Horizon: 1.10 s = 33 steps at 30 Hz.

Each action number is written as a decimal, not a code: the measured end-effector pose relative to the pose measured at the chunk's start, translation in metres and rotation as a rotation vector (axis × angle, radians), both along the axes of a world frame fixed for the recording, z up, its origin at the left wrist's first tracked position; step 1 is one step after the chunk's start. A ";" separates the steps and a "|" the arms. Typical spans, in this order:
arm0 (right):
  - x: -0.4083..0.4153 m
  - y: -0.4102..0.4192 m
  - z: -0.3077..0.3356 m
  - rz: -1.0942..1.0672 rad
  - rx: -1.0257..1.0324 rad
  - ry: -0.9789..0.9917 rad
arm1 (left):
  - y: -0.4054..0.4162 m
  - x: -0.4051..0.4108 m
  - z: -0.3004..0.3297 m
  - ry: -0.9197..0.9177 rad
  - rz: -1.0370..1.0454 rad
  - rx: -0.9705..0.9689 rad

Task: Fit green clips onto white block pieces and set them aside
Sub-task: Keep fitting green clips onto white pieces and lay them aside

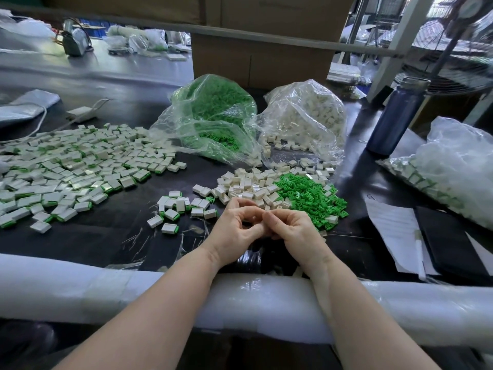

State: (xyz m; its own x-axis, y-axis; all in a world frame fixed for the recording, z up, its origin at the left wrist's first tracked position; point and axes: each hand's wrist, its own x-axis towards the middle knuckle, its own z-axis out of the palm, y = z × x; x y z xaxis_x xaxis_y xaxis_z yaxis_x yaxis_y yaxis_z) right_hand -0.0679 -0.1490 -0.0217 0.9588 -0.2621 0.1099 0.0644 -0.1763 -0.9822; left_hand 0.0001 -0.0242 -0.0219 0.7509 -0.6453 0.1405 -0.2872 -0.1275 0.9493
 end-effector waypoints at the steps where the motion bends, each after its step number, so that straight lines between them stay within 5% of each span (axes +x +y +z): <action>1: 0.000 0.000 0.000 -0.001 0.008 0.002 | 0.000 0.000 0.000 -0.015 -0.002 0.014; 33: 0.001 0.000 -0.002 -0.066 0.094 0.017 | -0.002 0.001 -0.006 -0.185 -0.048 0.100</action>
